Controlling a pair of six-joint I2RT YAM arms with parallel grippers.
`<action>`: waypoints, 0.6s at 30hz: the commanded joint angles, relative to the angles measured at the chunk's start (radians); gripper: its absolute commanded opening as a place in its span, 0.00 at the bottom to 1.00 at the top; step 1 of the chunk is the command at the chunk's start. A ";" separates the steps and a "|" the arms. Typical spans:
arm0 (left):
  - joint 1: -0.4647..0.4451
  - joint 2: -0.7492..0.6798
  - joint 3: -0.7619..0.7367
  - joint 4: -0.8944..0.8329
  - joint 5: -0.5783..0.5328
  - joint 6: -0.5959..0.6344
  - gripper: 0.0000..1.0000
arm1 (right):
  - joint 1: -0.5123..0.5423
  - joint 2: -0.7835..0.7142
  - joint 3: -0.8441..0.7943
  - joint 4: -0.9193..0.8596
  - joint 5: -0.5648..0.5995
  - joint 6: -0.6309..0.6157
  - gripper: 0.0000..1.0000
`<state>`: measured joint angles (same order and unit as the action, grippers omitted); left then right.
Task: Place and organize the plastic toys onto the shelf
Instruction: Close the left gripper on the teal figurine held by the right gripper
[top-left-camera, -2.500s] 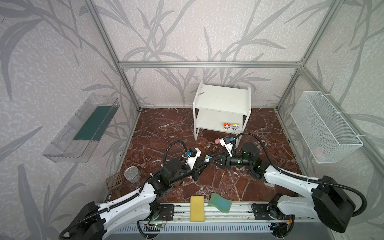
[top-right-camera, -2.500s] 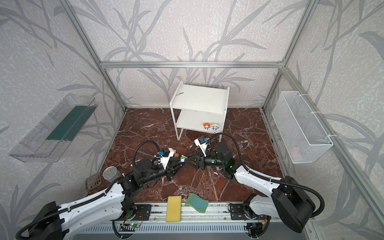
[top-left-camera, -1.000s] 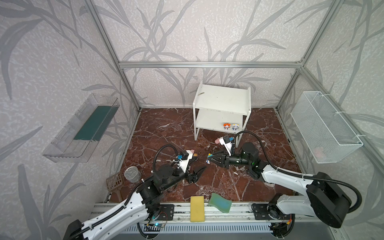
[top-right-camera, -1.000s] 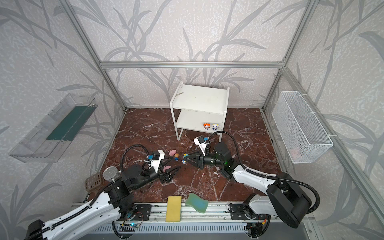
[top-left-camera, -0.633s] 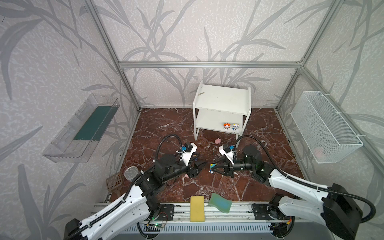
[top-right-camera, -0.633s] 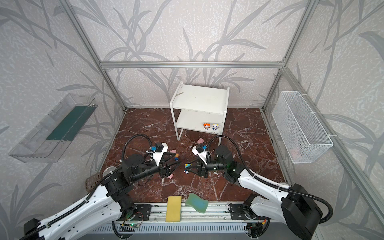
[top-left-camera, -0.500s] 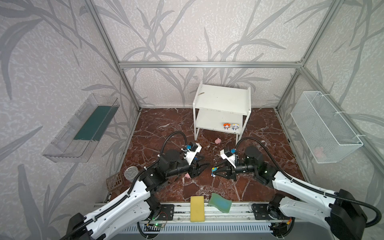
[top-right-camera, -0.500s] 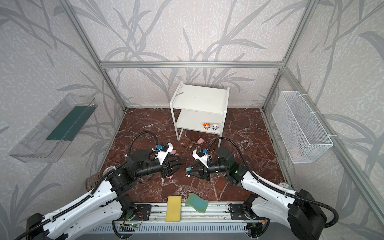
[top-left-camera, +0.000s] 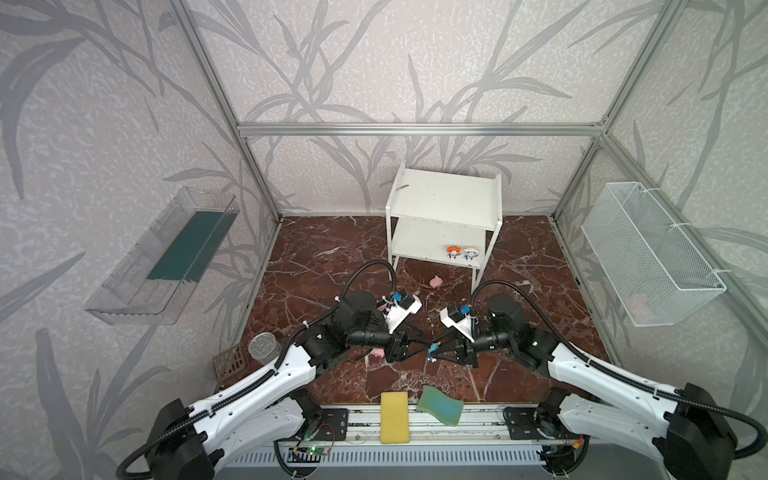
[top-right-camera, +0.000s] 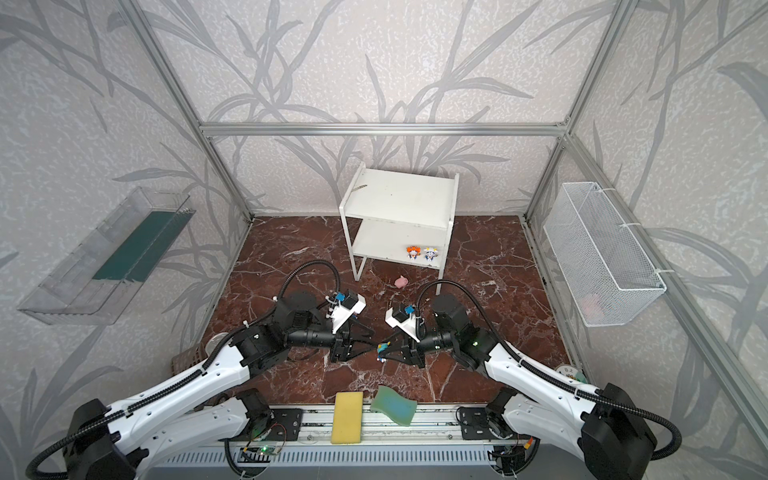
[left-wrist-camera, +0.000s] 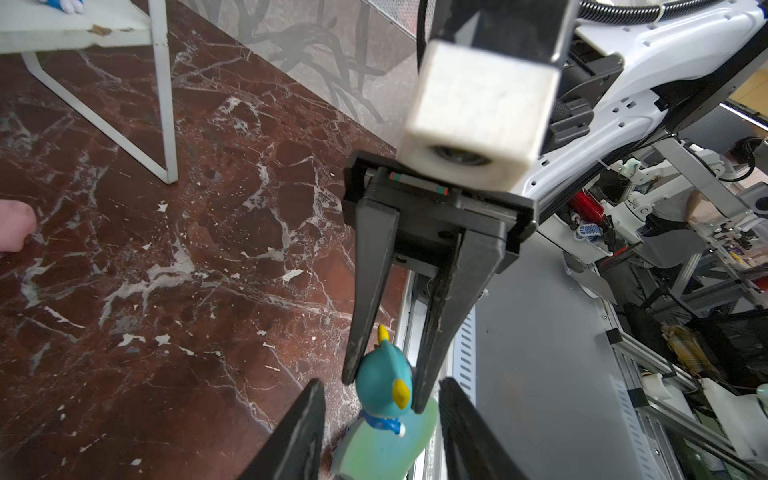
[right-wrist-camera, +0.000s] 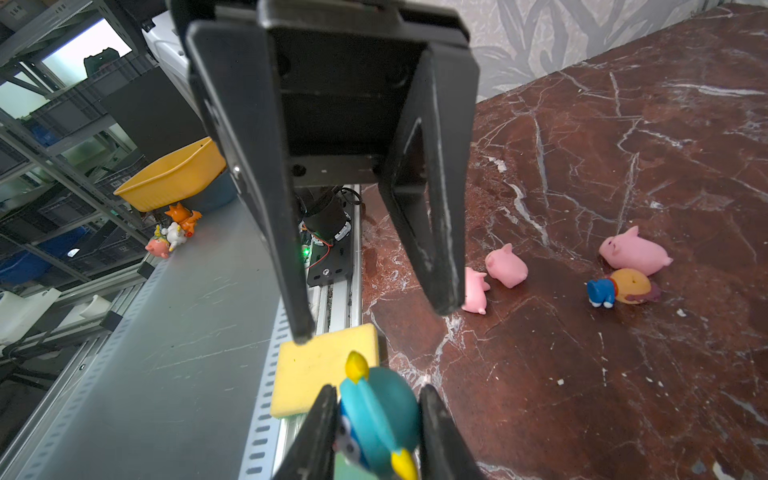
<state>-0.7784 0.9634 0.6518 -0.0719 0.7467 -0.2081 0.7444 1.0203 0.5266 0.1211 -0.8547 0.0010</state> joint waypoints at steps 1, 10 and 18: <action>-0.008 0.011 0.035 -0.022 0.030 0.027 0.45 | 0.006 -0.003 0.040 -0.019 -0.012 -0.017 0.14; -0.017 0.028 0.038 -0.038 -0.010 0.048 0.37 | 0.007 -0.002 0.051 -0.031 -0.012 -0.013 0.14; -0.018 0.018 0.042 -0.034 -0.041 0.061 0.29 | 0.025 0.006 0.056 -0.028 -0.003 -0.013 0.14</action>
<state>-0.7963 0.9897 0.6552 -0.1047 0.7338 -0.1722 0.7525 1.0225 0.5434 0.0967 -0.8444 -0.0048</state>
